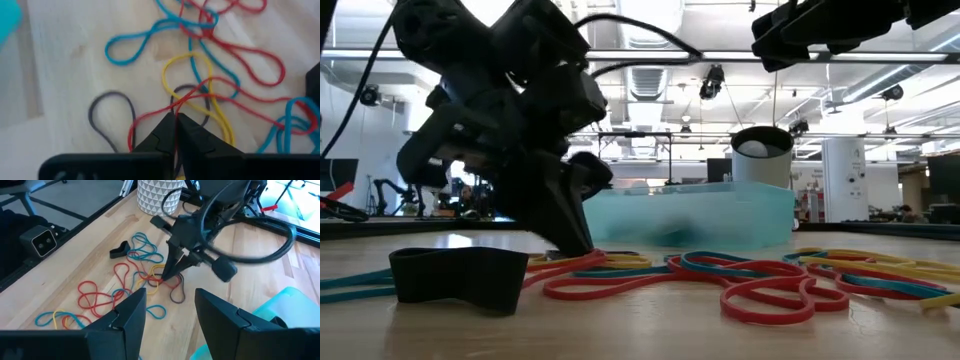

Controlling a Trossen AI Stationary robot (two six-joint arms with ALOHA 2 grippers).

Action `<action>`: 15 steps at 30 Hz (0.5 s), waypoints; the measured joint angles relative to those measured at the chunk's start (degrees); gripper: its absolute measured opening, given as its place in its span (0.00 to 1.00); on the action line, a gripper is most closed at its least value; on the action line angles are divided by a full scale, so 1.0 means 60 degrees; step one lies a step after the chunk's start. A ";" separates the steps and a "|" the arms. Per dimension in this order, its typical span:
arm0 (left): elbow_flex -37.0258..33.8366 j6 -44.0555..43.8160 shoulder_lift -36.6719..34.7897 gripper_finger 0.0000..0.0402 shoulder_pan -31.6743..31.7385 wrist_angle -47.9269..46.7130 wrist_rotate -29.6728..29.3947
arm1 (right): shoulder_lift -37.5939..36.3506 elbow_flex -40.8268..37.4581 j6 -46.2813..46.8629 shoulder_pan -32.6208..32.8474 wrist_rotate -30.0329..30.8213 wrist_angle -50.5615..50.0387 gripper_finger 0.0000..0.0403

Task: Pick and place rubber bands into bin
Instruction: Put the red rubber band into the blue bin

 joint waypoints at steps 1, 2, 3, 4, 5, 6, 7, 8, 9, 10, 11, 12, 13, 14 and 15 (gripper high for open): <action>0.0000 0.0003 -0.0076 0.00 -0.0022 0.0055 -0.0037 | 0.0000 0.0000 0.0000 -0.0004 0.0000 0.0001 0.41; 0.0000 0.0000 -0.0140 0.00 -0.0058 0.0046 -0.0074 | 0.0000 0.0000 0.0000 -0.0002 -0.0002 -0.0014 0.41; 0.0000 0.0003 -0.0198 0.00 -0.0103 0.0078 -0.0125 | 0.0000 0.0000 0.0000 0.0000 -0.0001 -0.0038 0.41; 0.0000 0.0003 -0.0281 0.00 -0.0158 0.0071 -0.0226 | 0.0000 0.0000 0.0000 -0.0004 -0.0002 -0.0041 0.41; 0.0000 0.0006 -0.0354 0.00 -0.0192 0.0052 -0.0289 | 0.0000 0.0000 0.0001 -0.0003 0.0000 -0.0051 0.41; 0.0000 0.0009 -0.0438 0.00 -0.0242 0.0081 -0.0377 | 0.0000 0.0000 0.0000 0.0000 -0.0002 -0.0059 0.41; 0.0000 0.0013 -0.0530 0.00 -0.0291 0.0091 -0.0466 | 0.0000 0.0000 0.0000 -0.0003 -0.0002 -0.0056 0.41; 0.0000 0.0037 -0.0614 0.00 -0.0345 0.0096 -0.0494 | 0.0000 0.0000 0.0000 -0.0004 0.0002 -0.0059 0.41; 0.0008 0.0071 -0.0680 0.00 -0.0407 0.0118 -0.0592 | 0.0000 0.0000 0.0000 0.0000 -0.0002 -0.0056 0.41; 0.0019 0.0079 -0.0741 0.00 -0.0465 0.0121 -0.0707 | 0.0000 0.0000 0.0002 -0.0004 0.0000 -0.0059 0.41; 0.0036 0.0088 -0.0799 0.00 -0.0519 0.0117 -0.0760 | 0.0000 0.0000 0.0001 -0.0001 -0.0002 -0.0057 0.41; 0.0054 0.0099 -0.0866 0.00 -0.0577 0.0121 -0.0835 | 0.0000 0.0000 0.0000 -0.0003 0.0001 -0.0057 0.41; 0.0078 0.0174 -0.0907 0.00 -0.0635 0.0132 -0.0912 | 0.0000 0.0000 0.0000 -0.0001 -0.0001 -0.0057 0.41; 0.0102 0.0280 -0.0944 0.00 -0.0690 0.0191 -0.0919 | 0.0000 0.0000 0.0000 -0.0004 0.0002 -0.0056 0.41; 0.0106 0.0381 -0.1003 0.00 -0.0753 0.0176 -0.0953 | 0.0000 0.0000 0.0004 0.0000 0.0002 -0.0056 0.41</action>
